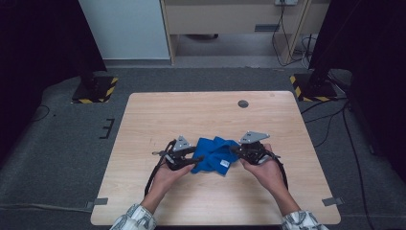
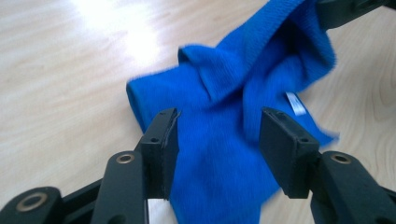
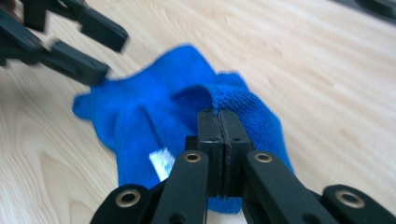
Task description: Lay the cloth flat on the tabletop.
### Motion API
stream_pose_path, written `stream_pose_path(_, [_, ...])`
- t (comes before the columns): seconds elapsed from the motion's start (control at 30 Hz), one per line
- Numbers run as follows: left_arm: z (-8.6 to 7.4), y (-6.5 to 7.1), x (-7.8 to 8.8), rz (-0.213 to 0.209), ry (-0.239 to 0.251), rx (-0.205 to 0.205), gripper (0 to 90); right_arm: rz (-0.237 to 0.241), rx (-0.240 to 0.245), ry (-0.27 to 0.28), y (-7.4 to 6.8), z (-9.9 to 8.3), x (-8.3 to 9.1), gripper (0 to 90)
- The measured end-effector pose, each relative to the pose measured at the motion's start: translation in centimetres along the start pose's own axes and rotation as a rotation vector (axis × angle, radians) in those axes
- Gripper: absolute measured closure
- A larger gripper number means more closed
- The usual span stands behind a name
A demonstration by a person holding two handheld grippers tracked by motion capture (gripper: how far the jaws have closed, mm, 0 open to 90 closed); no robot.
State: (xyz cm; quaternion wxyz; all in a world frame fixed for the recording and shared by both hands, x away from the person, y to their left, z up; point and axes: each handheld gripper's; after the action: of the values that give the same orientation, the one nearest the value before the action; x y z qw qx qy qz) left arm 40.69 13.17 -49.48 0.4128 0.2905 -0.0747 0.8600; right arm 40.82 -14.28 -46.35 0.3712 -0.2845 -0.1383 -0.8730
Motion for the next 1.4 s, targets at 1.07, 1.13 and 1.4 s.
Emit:
stream_pose_path(1.07, [2.2,-0.4,-5.0,-0.004,-0.036,-0.045,88.3,0.013,0.014,0.025,0.0,3.0,0.5,89.5])
stream_pose_path(1.13, [2.6,-0.6,-4.1,0.011,-0.014,-0.039,88.6,0.003,0.011,0.021,0.2,2.9,0.4,89.4])
stream_pose_path(1.4, [2.7,-2.3,-1.4,0.077,-0.006,-0.031,88.6,0.002,0.003,-0.022,0.4,2.6,-1.9,89.3])
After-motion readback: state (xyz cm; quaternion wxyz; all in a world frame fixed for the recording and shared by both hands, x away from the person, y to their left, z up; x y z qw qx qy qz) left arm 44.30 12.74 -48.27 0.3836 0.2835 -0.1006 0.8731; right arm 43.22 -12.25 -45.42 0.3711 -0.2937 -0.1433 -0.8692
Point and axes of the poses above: each handheld gripper's, and its own axes: x roughly backward along the jaws, z roughly out of its top, y roughly to its right, and after that the axes turned 2 degrees about -z, right-handed
